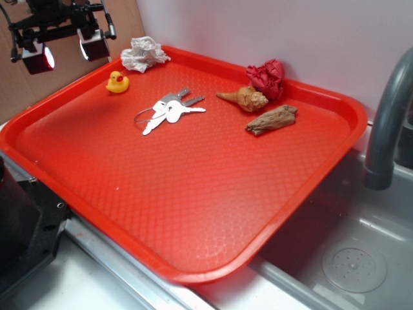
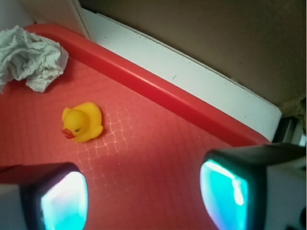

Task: Grab the yellow duck.

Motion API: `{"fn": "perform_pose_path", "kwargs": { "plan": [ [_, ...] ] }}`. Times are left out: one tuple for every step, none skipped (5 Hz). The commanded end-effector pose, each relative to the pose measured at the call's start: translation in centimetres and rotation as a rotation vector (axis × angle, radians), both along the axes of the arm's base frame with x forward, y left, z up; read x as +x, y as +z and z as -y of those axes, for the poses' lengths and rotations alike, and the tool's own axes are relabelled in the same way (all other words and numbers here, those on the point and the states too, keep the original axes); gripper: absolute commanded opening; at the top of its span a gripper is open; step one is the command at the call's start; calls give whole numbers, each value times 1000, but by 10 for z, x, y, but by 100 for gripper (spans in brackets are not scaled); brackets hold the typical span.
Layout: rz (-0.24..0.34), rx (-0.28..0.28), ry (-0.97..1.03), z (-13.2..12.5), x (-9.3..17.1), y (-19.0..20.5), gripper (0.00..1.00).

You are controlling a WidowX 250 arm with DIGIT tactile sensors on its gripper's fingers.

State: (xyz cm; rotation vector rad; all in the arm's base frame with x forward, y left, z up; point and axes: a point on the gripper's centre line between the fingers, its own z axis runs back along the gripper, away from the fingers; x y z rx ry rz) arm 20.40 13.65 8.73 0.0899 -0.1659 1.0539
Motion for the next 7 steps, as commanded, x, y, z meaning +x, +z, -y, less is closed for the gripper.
{"fn": "perform_pose_path", "kwargs": {
  "plan": [
    [73, 28, 45, -10, -1, 2, 100],
    [82, 0, -11, 3, 14, -13, 100],
    [76, -33, -37, 5, 20, -21, 100],
    [71, -25, -50, 6, 25, -23, 100],
    [66, -25, -47, 7, 31, -23, 100],
    [56, -24, -47, 6, 32, -27, 100],
    [43, -8, -29, 2, 38, -37, 100]
  ]
}}
